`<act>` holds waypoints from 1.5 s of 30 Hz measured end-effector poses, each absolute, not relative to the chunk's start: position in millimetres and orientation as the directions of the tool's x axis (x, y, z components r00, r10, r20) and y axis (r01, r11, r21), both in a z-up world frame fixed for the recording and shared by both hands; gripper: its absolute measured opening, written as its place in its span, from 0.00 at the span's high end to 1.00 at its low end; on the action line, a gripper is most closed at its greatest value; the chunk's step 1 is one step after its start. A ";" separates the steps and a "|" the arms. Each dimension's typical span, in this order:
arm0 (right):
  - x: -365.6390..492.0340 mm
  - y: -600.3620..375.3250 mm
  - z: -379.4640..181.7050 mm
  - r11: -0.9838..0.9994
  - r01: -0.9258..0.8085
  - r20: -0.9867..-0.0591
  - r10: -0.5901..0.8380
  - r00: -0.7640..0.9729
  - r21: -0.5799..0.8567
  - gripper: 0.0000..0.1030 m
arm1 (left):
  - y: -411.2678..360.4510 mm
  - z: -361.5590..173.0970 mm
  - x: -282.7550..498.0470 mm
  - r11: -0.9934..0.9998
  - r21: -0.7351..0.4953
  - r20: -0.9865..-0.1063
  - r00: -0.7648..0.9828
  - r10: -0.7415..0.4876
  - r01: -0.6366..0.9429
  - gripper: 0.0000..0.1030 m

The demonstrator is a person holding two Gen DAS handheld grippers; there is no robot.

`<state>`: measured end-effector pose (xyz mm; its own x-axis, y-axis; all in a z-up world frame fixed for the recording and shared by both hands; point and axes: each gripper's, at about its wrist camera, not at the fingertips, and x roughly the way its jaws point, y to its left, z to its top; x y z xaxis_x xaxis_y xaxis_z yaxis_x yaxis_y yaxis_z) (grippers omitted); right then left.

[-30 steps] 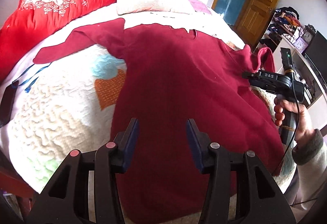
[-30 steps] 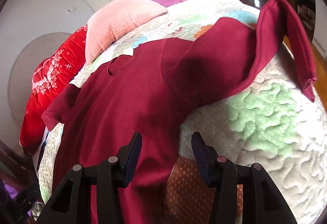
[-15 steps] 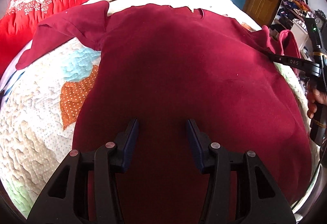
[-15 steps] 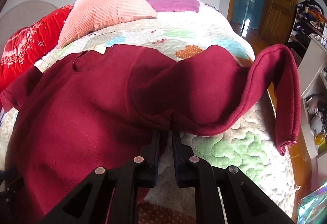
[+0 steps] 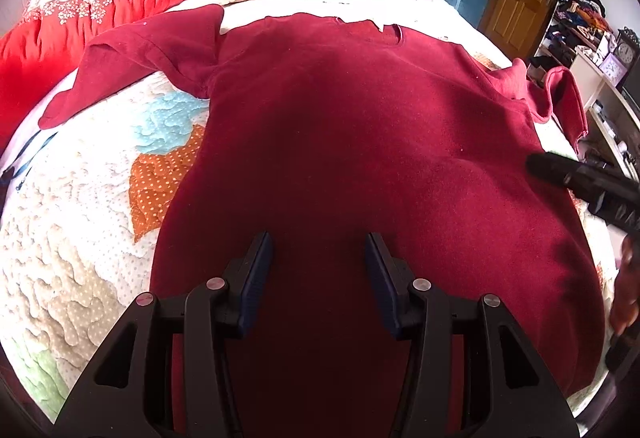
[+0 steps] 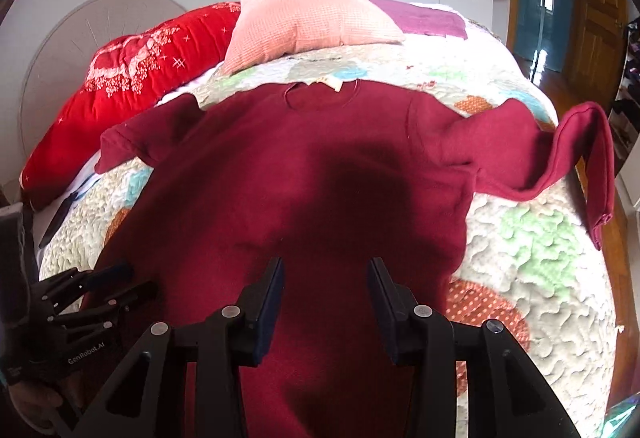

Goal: Fold small clothes

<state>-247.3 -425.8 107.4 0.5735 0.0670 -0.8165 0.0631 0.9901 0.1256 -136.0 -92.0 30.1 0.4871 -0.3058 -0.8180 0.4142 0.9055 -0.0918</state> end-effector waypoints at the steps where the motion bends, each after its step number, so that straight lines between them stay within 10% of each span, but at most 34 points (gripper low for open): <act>1: -246.7 -423.9 100.6 0.991 0.071 -0.834 0.060 0.549 0.118 0.60 | -90.6 30.1 -136.2 0.906 -0.094 -0.818 0.487 -0.306 0.412 0.54; 45: -164.3 -318.4 100.7 0.970 -0.143 -0.814 0.244 0.528 0.199 0.56 | 55.9 45.0 -21.3 0.958 -0.283 -0.786 0.585 -0.198 -0.056 0.52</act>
<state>-164.3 -318.4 100.7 0.5277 0.2444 -0.8135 -0.1427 0.9696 0.1987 -21.3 55.9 45.0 0.5853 -0.1981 -0.7863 -0.0558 0.9575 -0.2829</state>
